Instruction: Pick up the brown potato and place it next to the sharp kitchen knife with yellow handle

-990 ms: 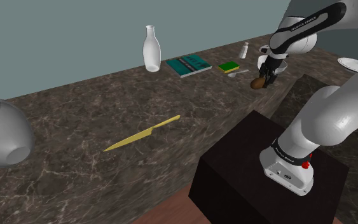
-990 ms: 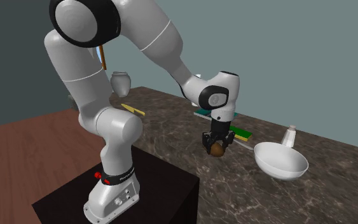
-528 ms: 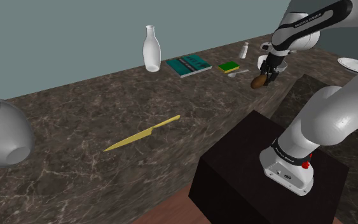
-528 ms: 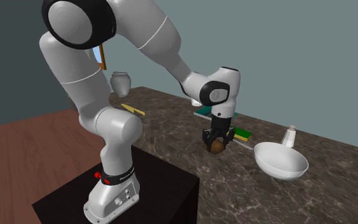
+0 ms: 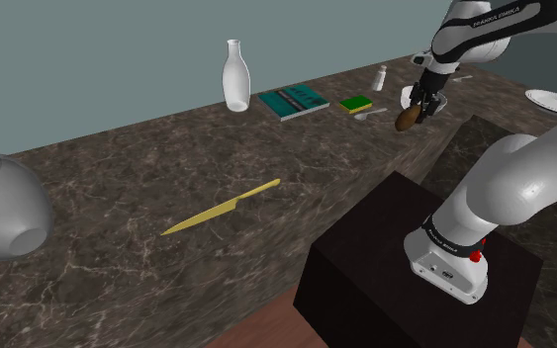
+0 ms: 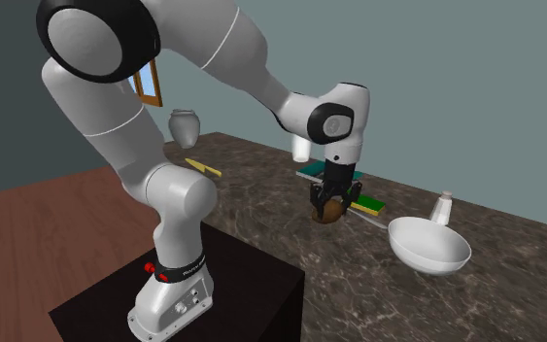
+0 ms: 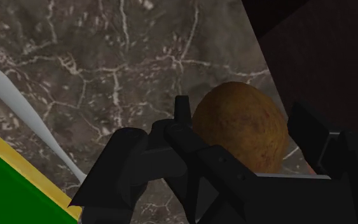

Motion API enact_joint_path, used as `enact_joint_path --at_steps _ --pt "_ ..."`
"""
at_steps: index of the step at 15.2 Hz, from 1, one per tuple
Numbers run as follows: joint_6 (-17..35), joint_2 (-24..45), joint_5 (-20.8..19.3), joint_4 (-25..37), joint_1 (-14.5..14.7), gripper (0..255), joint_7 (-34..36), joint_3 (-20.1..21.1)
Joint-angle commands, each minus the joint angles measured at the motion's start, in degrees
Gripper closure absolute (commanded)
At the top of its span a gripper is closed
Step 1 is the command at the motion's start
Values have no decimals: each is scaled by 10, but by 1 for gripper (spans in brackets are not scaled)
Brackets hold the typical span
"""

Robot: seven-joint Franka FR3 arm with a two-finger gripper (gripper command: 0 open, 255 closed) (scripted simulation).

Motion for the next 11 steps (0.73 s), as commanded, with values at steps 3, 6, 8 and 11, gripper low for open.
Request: enact_joint_path --at_steps 3,6,8,11 --pt "-37 -20 -2 17 -6 255 4 15" --pt "-64 -33 -2 32 -10 255 7 27" --pt "-81 -40 -1 42 -11 255 9 34" --pt "-107 -50 1 57 -13 255 10 44"
